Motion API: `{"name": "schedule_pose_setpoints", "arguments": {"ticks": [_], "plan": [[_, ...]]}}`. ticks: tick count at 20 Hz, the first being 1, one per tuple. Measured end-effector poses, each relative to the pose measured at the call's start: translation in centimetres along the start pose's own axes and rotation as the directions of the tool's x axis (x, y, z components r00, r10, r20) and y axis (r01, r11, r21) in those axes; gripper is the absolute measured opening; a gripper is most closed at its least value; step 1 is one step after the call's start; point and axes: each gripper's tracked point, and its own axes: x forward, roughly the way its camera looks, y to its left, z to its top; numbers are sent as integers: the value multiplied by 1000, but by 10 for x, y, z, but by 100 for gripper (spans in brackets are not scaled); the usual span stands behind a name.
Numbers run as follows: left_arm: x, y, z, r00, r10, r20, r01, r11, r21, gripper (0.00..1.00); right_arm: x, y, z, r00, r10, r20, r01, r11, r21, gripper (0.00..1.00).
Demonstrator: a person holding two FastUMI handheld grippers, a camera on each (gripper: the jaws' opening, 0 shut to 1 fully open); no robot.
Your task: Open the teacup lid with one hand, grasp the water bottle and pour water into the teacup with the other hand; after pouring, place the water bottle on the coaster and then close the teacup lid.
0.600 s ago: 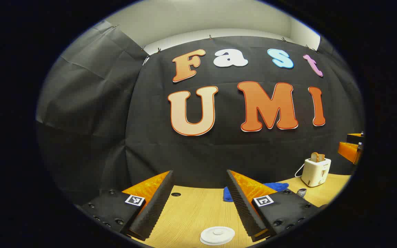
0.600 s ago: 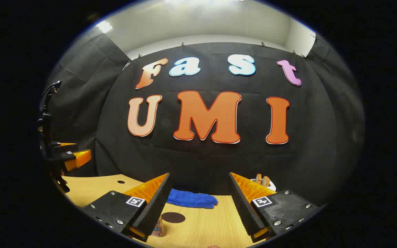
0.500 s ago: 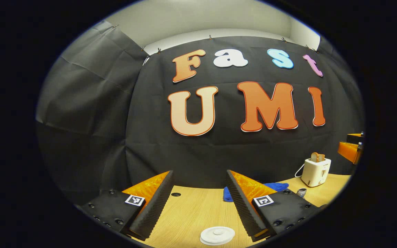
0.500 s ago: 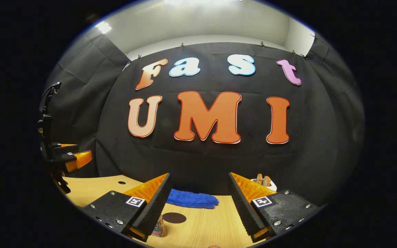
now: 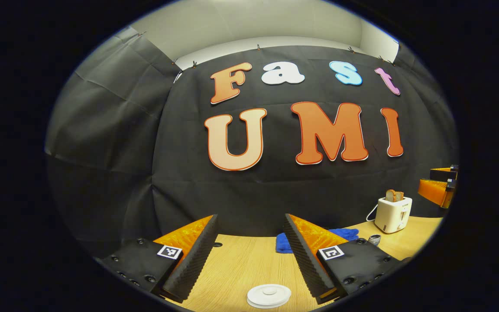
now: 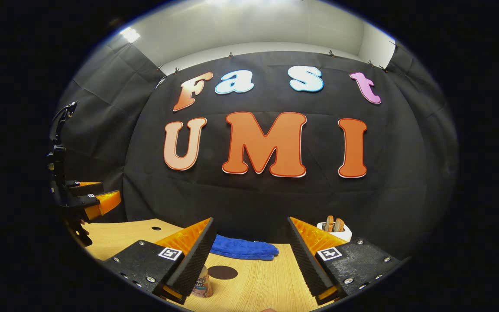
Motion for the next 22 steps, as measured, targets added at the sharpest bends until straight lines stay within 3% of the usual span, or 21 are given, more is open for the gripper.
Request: {"name": "schedule_pose_setpoints", "arguments": {"ticks": [10, 22], "plan": [[-2, -4, 5, 1000, -6, 7, 6, 1000, -9, 99, 2, 6, -4, 1000, 26, -14, -26, 1000, -5, 97], [-2, 1, -68, 985, -26, -172, 27, 1000, 4, 100, -2, 70, -75, 973, 172, -154, -176, 984, -10, 98]]}}
